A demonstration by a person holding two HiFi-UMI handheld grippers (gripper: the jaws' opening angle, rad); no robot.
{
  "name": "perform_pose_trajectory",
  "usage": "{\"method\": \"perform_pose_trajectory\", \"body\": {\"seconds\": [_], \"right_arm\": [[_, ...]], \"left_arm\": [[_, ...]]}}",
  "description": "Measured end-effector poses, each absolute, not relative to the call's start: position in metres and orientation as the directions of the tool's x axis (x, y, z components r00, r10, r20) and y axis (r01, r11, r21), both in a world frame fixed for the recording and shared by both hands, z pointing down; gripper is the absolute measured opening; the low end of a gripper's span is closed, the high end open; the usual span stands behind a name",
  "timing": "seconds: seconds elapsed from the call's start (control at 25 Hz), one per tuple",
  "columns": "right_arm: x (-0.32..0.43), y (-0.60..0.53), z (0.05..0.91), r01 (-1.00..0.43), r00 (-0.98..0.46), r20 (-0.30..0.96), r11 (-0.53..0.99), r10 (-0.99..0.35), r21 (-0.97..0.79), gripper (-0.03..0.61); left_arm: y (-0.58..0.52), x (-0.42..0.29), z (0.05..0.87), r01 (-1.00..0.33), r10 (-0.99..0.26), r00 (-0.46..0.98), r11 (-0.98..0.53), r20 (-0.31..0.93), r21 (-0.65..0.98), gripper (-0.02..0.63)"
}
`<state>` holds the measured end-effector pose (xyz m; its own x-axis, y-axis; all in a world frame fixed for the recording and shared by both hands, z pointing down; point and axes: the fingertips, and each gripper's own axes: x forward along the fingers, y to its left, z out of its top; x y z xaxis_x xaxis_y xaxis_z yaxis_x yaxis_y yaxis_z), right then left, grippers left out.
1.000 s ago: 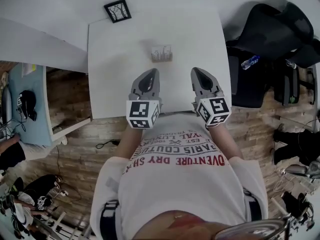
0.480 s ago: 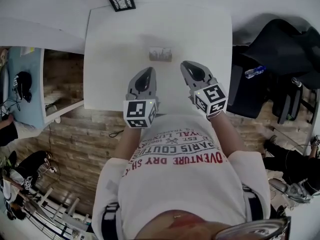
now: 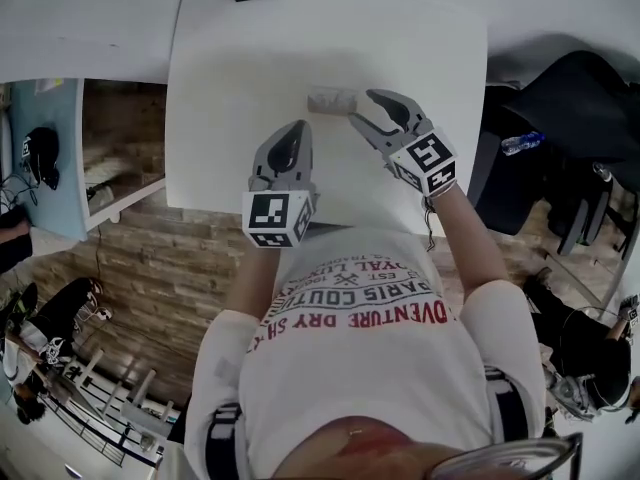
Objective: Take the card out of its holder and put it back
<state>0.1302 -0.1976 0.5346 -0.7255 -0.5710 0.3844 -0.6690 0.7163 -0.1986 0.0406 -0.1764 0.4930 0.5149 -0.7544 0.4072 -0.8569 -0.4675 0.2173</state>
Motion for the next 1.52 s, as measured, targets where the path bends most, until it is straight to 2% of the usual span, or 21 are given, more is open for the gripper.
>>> {"method": "perform_pose_trajectory", "body": {"seconds": [0.48,0.64,0.84,1.52], "right_arm": [[0.104,-0.214,0.577,-0.487,-0.82,0.447,0.847,-0.358,-0.214,0.198],[0.1,-0.217,0.58,-0.427,-0.853,0.415,0.88,-0.316,-0.208,0.109],[0.097,-0.215,0.574,-0.352,-0.872,0.42,0.918,-0.252,-0.18,0.049],[0.096,-0.213,0.553,-0.239,-0.913,0.378,0.953,-0.156,-0.185,0.035]], "left_arm": [[-0.181,0.05,0.51,-0.836,-0.711,0.546,-0.496,0.443,0.235,0.025],[-0.185,0.052,0.516,-0.83,-0.701,0.555,-0.504,0.448,0.24,0.025],[-0.183,0.052,0.517,-0.829,-0.693,0.556,-0.503,0.459,0.243,0.025],[-0.169,0.044,0.518,-0.823,-0.666,0.559,-0.516,0.493,0.236,0.025]]}}
